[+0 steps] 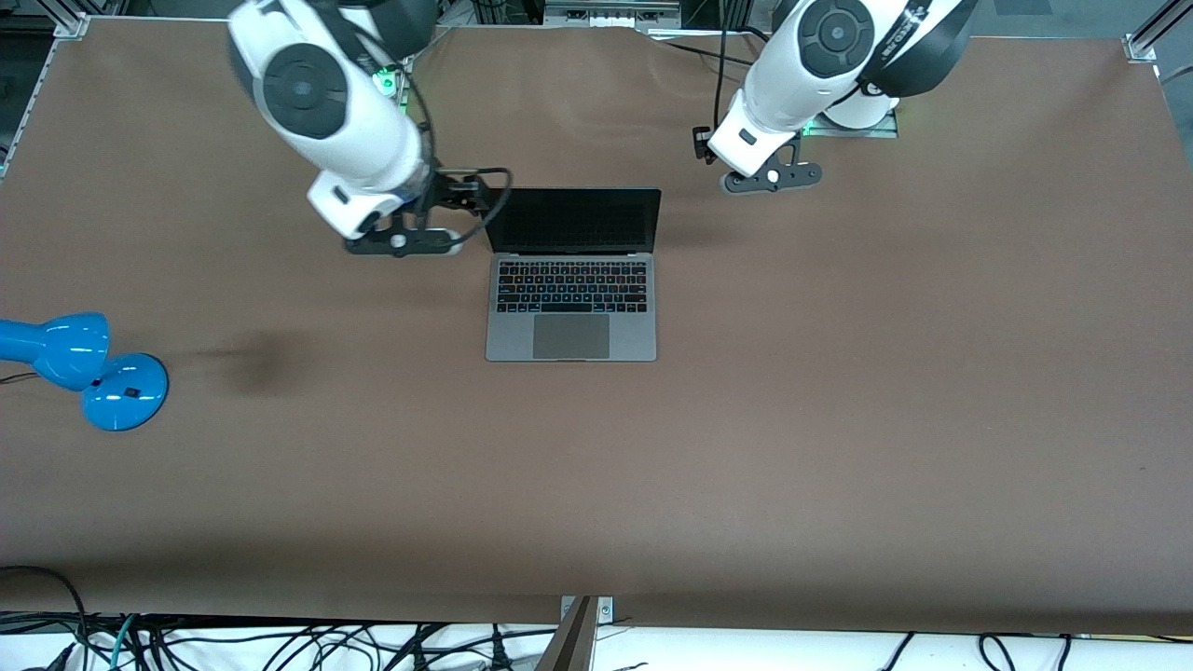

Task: Close laptop with both arms from behind
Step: 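Lower both grippers behind the laptop screen's back edge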

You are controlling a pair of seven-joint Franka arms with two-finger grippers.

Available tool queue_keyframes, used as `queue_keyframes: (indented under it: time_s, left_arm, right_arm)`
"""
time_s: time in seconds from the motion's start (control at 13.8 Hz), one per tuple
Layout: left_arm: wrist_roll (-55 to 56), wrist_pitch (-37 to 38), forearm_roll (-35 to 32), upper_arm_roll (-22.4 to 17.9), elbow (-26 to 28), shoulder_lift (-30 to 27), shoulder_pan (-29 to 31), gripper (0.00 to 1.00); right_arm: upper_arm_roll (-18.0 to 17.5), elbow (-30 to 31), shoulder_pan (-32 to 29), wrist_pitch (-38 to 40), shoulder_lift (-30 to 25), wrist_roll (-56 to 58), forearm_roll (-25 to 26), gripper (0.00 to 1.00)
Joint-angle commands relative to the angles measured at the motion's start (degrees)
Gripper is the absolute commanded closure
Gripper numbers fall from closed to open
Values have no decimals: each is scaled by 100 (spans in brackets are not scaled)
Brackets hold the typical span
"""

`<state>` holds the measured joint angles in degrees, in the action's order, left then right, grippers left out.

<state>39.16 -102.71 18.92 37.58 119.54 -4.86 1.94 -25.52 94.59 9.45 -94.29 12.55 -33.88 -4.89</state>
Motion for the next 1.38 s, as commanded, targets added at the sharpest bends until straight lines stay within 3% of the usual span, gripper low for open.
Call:
queue_keyframes:
  time_s: [0.0,0.15,0.29,0.51,0.8,1.31]
  left_arm:
    - [223,-205,200,161,8,151,17,100]
    - [451,-380,209,389,-18,388,25,100]
    - [540,-599,348,434,-36,686,17,100]
    - [681,-1039,367,504,-45,1064,-132,100]
    - [1243,-1584,341,513,-54,1522,-334,100]
    - [1244,-1717,78,496,-168,1873,-388,100]
  right_arm:
    - [-6,120,127,-54,46,-84,-73,59]
    - [-6,261,276,-54,107,-84,-82,85]
    - [-6,349,330,-45,186,-66,-195,95]
    - [-6,595,339,-36,213,-66,-897,97]
    - [-102,858,347,25,292,4,-961,97]
    - [-226,1088,347,271,406,13,-1128,97]
